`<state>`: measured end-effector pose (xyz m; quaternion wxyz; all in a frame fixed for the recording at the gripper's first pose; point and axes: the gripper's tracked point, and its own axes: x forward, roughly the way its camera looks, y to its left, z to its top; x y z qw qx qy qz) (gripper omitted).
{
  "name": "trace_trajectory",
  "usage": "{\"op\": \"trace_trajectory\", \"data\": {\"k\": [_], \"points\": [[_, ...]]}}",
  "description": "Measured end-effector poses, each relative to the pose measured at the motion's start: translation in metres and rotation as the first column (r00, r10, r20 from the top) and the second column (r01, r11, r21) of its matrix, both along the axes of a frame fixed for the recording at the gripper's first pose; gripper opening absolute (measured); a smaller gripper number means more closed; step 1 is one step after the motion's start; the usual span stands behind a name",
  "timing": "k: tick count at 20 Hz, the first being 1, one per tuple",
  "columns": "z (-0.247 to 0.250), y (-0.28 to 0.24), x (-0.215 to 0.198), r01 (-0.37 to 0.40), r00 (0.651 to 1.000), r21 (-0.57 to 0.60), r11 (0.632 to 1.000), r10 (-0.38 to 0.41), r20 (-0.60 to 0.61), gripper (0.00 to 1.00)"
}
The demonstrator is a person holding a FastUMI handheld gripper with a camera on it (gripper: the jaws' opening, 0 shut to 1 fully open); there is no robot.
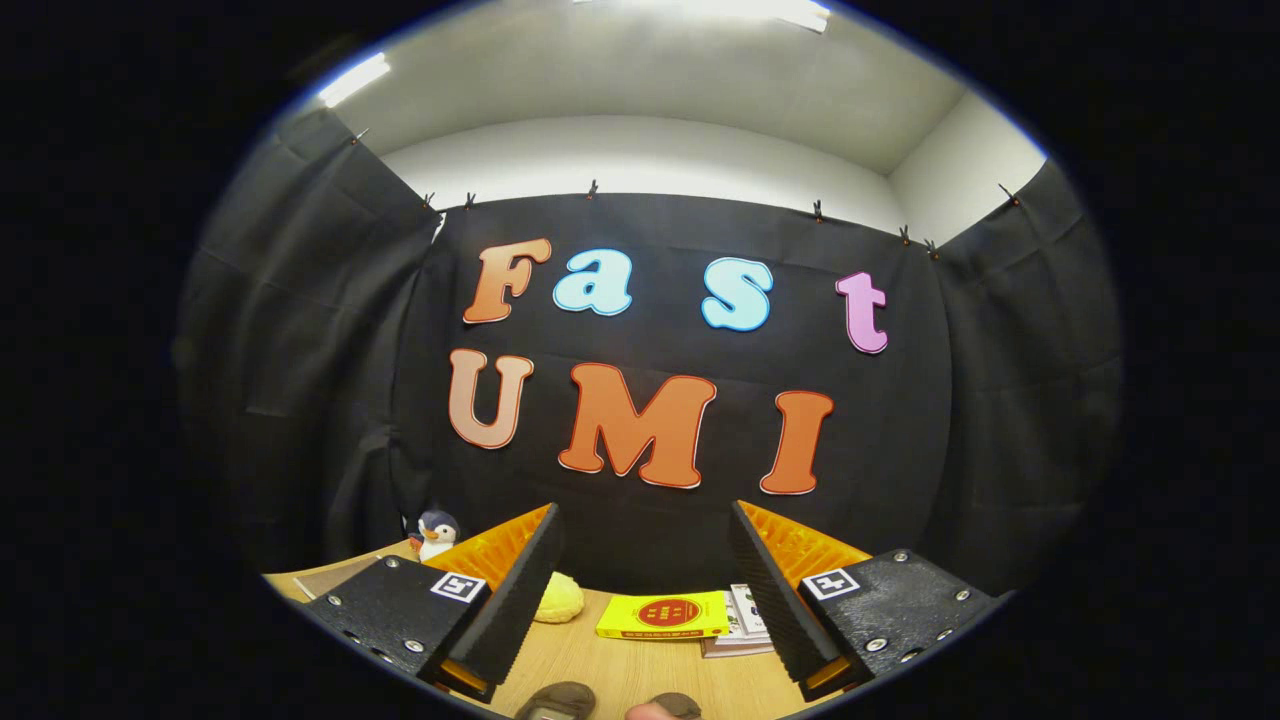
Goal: Open the storage box then place both shoes into the box .Put the left shoe in first, then the right shoe, with the right side of both shoes facing outward in a uniform manner.
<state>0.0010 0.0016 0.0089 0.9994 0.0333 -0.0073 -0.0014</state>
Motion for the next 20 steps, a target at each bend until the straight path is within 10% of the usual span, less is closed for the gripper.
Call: {"op": "trace_trajectory", "data": {"k": [11, 20], "points": [[-0.045, 0.083, 0.002, -0.304, 0.935, 0.226, 0.925, 0.336, -0.117, 0.99], [-0.124, 0.18, -0.009, -0.453, 0.719, 0.469, 0.758, 0.622, -0.31, 0.98]]}}
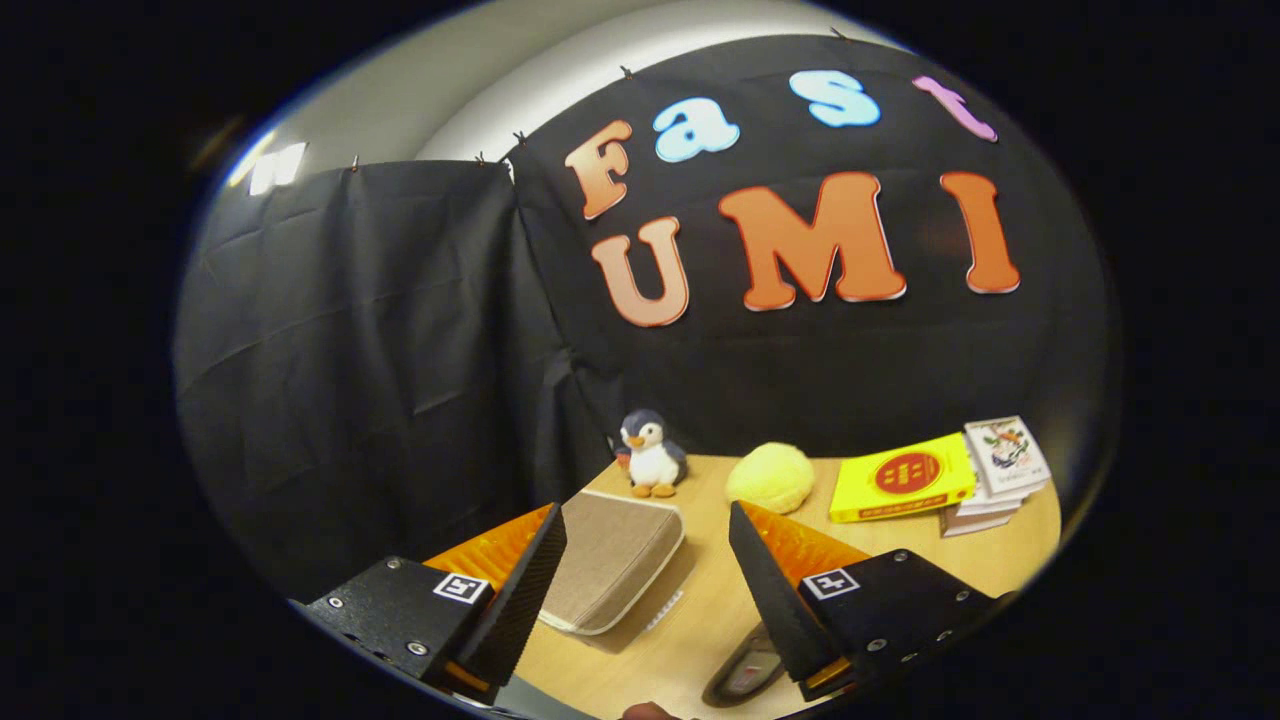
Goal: Open the storage box then place both shoes into the box .Put the left shoe in first, then the right shoe, with the right side of both shoes facing outward in a uniform manner.
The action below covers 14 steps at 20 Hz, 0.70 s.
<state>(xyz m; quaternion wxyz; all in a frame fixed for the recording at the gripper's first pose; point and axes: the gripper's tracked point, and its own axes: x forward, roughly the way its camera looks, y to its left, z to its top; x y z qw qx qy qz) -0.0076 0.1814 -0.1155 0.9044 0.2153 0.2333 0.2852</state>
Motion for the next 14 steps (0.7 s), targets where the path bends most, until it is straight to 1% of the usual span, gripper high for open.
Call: {"op": "trace_trajectory", "data": {"k": [2, 5, 8, 11, 14], "points": [[-0.017, 0.019, -0.004, -0.06, 0.994, 0.051, 0.997, 0.064, -0.09, 0.99], [-0.042, 0.038, -0.01, -0.098, 0.975, 0.108, 0.989, 0.117, -0.189, 0.98], [-0.068, 0.059, -0.014, -0.139, 0.945, 0.146, 0.98, 0.175, -0.278, 0.99], [-0.092, 0.08, -0.02, -0.183, 0.9, 0.209, 0.961, 0.249, -0.358, 0.98], [-0.112, 0.104, -0.026, -0.21, 0.835, 0.317, 0.925, 0.339, -0.434, 0.98]]}}
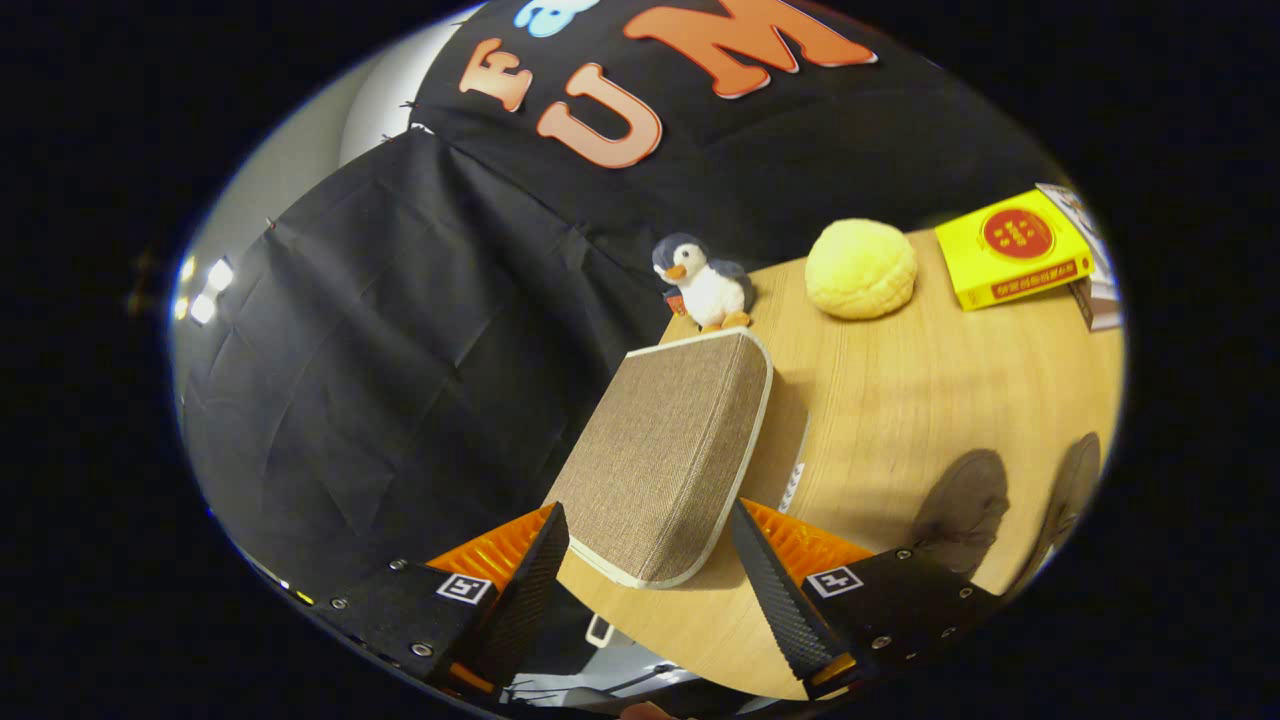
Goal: Open the storage box then place both shoes into the box .Put the left shoe in first, then the right shoe, with the right side of both shoes facing outward in a uniform manner.
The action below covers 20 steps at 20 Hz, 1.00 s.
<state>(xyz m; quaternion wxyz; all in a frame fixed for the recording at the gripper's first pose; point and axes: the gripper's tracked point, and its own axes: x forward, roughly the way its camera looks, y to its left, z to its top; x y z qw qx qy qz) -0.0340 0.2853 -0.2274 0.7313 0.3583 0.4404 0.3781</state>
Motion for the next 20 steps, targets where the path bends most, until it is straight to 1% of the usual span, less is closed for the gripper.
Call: {"op": "trace_trajectory", "data": {"k": [2, 6, 8, 10, 12, 14, 16, 18, 19, 20], "points": [[-0.007, 0.01, -0.001, -0.017, 0.999, 0.06, 0.998, 0.019, -0.039, 0.98], [-0.038, 0.025, 0.0, -0.055, 0.994, 0.097, 0.994, 0.064, -0.091, 0.98], [-0.044, 0.032, 0.0, -0.053, 0.986, 0.168, 0.984, 0.078, -0.146, 0.97], [-0.05, 0.036, 0.001, -0.043, 0.981, 0.221, 0.974, 0.083, -0.176, 0.96], [-0.063, 0.039, -0.001, -0.038, 0.974, 0.245, 0.969, 0.091, -0.209, 0.95], [-0.06, 0.045, 0.001, -0.016, 0.969, 0.323, 0.946, 0.095, -0.23, 0.95], [-0.054, 0.049, 0.003, 0.015, 0.963, 0.411, 0.912, 0.097, -0.25, 0.95], [-0.054, 0.051, 0.002, 0.041, 0.948, 0.479, 0.877, 0.117, -0.295, 0.92], [-0.055, 0.05, 0.005, 0.068, 0.942, 0.502, 0.862, 0.111, -0.318, 0.91], [-0.055, 0.048, 0.006, 0.085, 0.938, 0.525, 0.847, 0.11, -0.329, 0.89]]}}
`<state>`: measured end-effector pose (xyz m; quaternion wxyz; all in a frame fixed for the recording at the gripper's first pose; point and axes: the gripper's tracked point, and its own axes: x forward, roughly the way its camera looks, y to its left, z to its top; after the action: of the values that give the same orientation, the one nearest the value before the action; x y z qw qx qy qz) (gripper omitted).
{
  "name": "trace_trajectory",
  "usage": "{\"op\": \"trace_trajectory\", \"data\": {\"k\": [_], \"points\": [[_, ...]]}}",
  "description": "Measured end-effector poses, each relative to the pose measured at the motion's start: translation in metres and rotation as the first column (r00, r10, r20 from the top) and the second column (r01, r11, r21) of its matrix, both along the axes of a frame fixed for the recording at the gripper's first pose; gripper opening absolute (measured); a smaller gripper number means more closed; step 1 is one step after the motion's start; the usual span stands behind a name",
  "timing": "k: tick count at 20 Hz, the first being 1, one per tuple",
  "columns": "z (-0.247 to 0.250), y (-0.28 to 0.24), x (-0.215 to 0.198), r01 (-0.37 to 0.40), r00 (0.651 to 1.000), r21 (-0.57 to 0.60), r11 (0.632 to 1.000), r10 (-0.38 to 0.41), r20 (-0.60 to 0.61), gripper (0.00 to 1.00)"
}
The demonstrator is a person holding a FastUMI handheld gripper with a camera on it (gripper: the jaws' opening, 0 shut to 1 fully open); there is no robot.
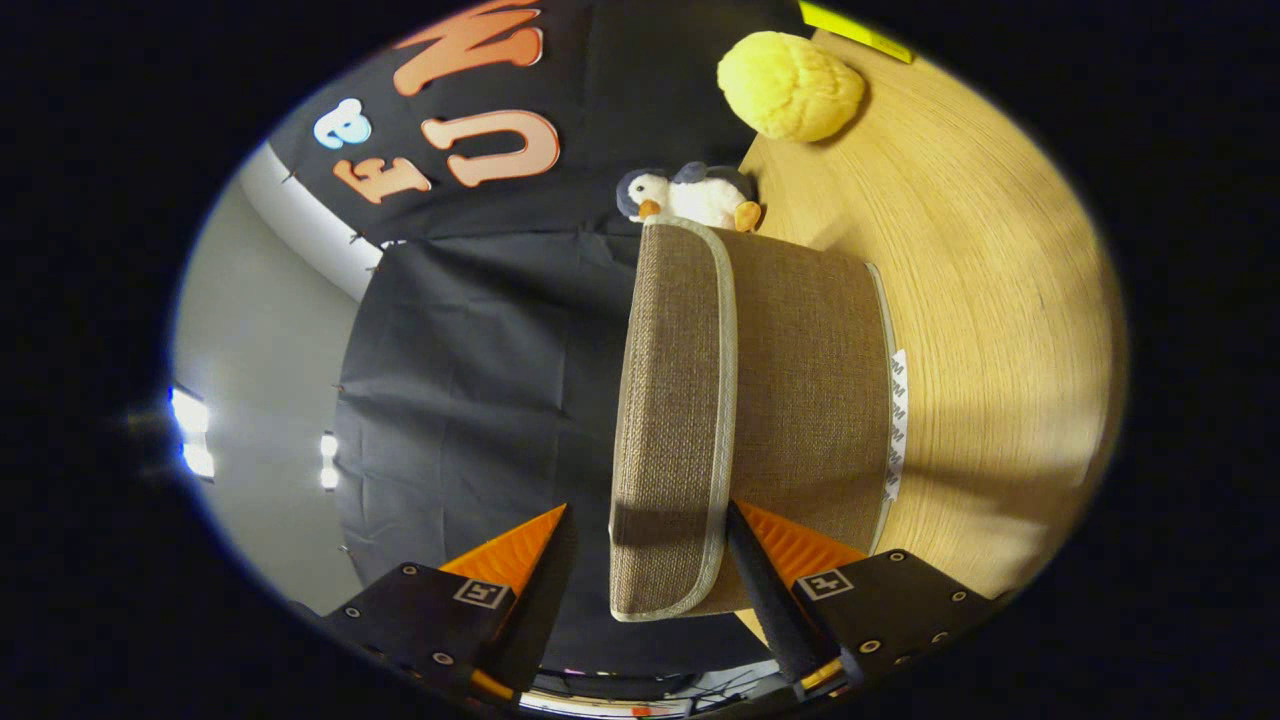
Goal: Open the storage box then place both shoes into the box .Put the left shoe in first, then the right shoe, with the right side of both shoes facing outward in a uniform manner.
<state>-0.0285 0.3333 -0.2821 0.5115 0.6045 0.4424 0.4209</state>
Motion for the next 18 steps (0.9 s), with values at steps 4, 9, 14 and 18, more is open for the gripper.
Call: {"op": "trace_trajectory", "data": {"k": [4, 9, 14, 18], "points": [[0.034, -0.016, 0.005, 0.079, 0.996, 0.124, 0.989, -0.084, 0.036, 0.71], [0.057, -0.014, 0.006, 0.091, 0.99, 0.127, 0.988, -0.104, 0.1, 0.41], [0.098, -0.004, 0.013, 0.12, 0.977, 0.142, 0.983, -0.143, 0.16, 0.23], [0.116, 0.015, 0.023, 0.153, 0.98, 0.142, 0.978, -0.169, 0.108, 0.23]]}}
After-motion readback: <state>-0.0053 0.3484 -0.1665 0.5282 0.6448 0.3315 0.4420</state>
